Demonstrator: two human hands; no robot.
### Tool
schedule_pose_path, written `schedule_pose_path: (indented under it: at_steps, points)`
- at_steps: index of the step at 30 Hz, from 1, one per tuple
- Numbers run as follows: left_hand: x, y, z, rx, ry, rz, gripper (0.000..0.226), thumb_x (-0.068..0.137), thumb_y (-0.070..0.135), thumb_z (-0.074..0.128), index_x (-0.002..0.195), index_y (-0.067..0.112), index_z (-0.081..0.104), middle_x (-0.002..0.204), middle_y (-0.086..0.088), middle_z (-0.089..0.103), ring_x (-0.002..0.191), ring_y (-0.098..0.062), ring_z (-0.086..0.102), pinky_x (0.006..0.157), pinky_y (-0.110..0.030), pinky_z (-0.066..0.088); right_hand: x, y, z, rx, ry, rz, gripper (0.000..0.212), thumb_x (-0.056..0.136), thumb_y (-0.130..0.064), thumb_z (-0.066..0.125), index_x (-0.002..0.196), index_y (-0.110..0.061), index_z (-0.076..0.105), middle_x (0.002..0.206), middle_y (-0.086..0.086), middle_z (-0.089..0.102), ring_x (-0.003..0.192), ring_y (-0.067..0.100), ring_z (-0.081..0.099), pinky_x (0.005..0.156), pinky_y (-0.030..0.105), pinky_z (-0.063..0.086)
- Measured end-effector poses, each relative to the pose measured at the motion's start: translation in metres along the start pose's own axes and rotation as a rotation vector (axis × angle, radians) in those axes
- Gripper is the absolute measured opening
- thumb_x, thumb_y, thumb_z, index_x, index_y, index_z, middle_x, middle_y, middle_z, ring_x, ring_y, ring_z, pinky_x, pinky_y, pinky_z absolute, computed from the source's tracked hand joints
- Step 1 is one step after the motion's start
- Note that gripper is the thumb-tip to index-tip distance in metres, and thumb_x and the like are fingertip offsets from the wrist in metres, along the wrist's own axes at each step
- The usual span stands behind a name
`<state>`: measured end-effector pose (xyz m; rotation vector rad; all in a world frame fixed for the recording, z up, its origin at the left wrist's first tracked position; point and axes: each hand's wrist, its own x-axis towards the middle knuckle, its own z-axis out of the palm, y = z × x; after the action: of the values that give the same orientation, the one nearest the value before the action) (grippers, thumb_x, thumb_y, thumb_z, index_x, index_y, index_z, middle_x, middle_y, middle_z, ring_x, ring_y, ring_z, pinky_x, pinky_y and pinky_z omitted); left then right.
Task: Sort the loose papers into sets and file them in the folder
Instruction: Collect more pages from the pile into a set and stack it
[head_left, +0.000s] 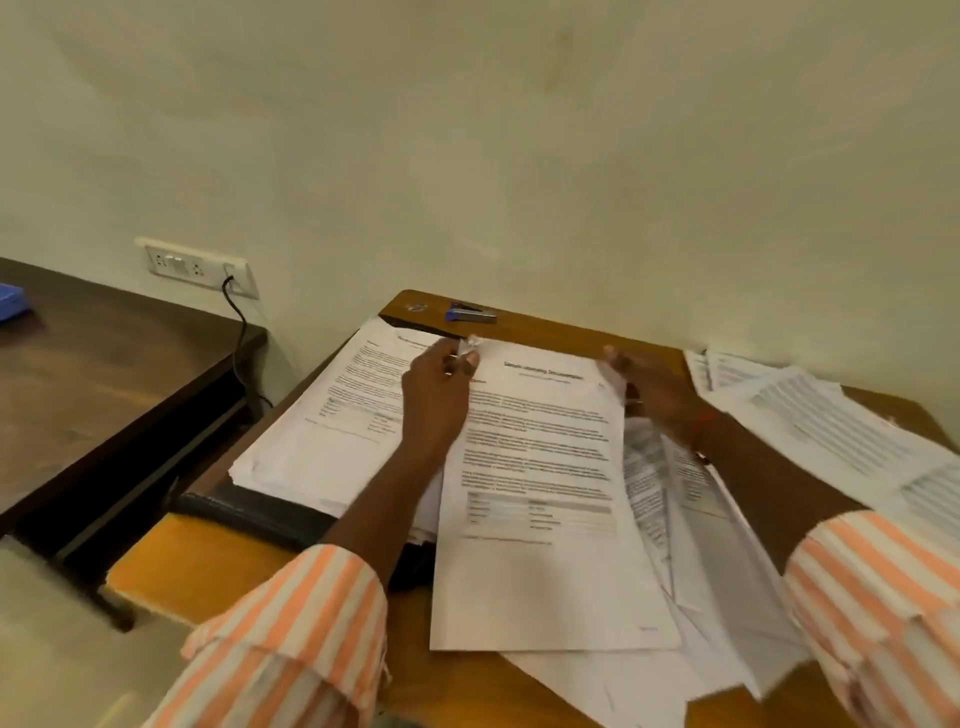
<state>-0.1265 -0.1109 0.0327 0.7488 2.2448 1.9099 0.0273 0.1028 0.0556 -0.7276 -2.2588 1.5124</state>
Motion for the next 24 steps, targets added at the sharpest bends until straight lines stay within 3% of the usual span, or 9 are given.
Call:
schedule_pose_path:
  at_steps: [3,6,8,10,13,17,19,21,24]
  points:
    - [-0.006,0.010,-0.009,-0.126,0.049,-0.086,0.016,0.101,0.027,0.059,0.096,0.016,0.069,0.083,0.002,0.071,0.071,-0.008,0.063,0.062,-0.022,0.045,-0.034,0.017,0.000,0.253,-0.248,0.125,0.036,0.099,-0.035,0.057,0.126,-0.012,0.061,0.119,0.008,0.072,0.111,0.030,0.068,0.095,0.049,0.054]
    - [-0.011,0.016,-0.018,-0.169,0.055,-0.158,0.018,0.101,0.032,0.059,0.101,0.017,0.069,0.090,0.001,0.074,0.082,-0.017,0.070,0.071,-0.033,0.056,-0.057,0.026,0.014,0.349,-0.427,0.100,0.038,0.099,-0.012,0.056,0.137,-0.009,0.054,0.134,0.011,0.064,0.122,0.032,0.062,0.101,0.049,0.052]
    - [-0.013,0.018,-0.023,-0.178,-0.007,-0.246,0.031,0.101,0.042,0.056,0.113,0.015,0.066,0.101,-0.002,0.074,0.090,-0.022,0.071,0.074,-0.038,0.058,-0.059,0.031,0.024,0.376,-0.376,0.033,0.040,0.100,-0.008,0.056,0.139,-0.007,0.053,0.138,0.010,0.062,0.125,0.032,0.060,0.105,0.050,0.049]
    - [-0.022,0.019,-0.029,-0.074,-0.128,-0.291,0.040,0.102,0.048,0.051,0.118,0.013,0.061,0.105,0.000,0.068,0.092,-0.019,0.067,0.068,-0.032,0.051,-0.058,0.031,0.034,0.388,-0.186,-0.010,0.038,0.099,-0.012,0.060,0.136,-0.007,0.057,0.134,0.009,0.064,0.122,0.030,0.063,0.105,0.051,0.048]
    - [-0.041,0.012,-0.037,0.081,-0.290,-0.227,0.036,0.102,0.039,0.056,0.127,0.013,0.061,0.114,0.001,0.065,0.106,-0.023,0.063,0.077,-0.029,0.046,-0.064,0.017,0.052,0.375,0.055,0.034,0.034,0.099,-0.020,0.063,0.131,-0.010,0.062,0.127,0.010,0.069,0.110,0.029,0.069,0.097,0.047,0.054]
    - [-0.042,0.001,-0.058,0.243,-0.218,-0.232,0.038,0.101,0.029,0.060,0.131,0.008,0.056,0.125,-0.007,0.064,0.100,-0.020,0.056,0.075,-0.025,0.044,-0.075,0.010,0.084,0.486,-0.119,0.117,0.034,0.100,-0.013,0.059,0.134,-0.011,0.058,0.129,0.009,0.068,0.115,0.031,0.067,0.099,0.049,0.053]
    - [-0.033,-0.001,-0.075,0.292,-0.183,-0.227,0.043,0.100,0.029,0.062,0.135,0.007,0.052,0.132,-0.009,0.061,0.109,-0.024,0.057,0.086,-0.028,0.044,-0.077,0.005,0.093,0.449,-0.216,0.139,0.037,0.099,-0.006,0.058,0.135,-0.011,0.056,0.130,0.008,0.067,0.117,0.031,0.066,0.096,0.047,0.055]
    - [-0.023,0.000,-0.091,0.338,-0.138,-0.226,0.049,0.099,0.030,0.064,0.139,0.005,0.049,0.140,-0.012,0.057,0.123,-0.030,0.054,0.095,-0.034,0.041,-0.073,-0.004,0.099,0.384,-0.199,0.180,0.030,0.099,-0.001,0.056,0.128,-0.007,0.057,0.127,0.011,0.068,0.113,0.030,0.067,0.087,0.040,0.059]
    - [-0.007,0.003,-0.106,0.342,-0.115,-0.219,0.052,0.097,0.029,0.067,0.139,0.005,0.050,0.131,-0.009,0.060,0.111,-0.026,0.057,0.089,-0.034,0.045,-0.060,-0.010,0.106,0.251,-0.117,0.225,0.021,0.097,-0.005,0.061,0.118,-0.005,0.058,0.121,0.015,0.070,0.108,0.031,0.069,0.093,0.047,0.057]
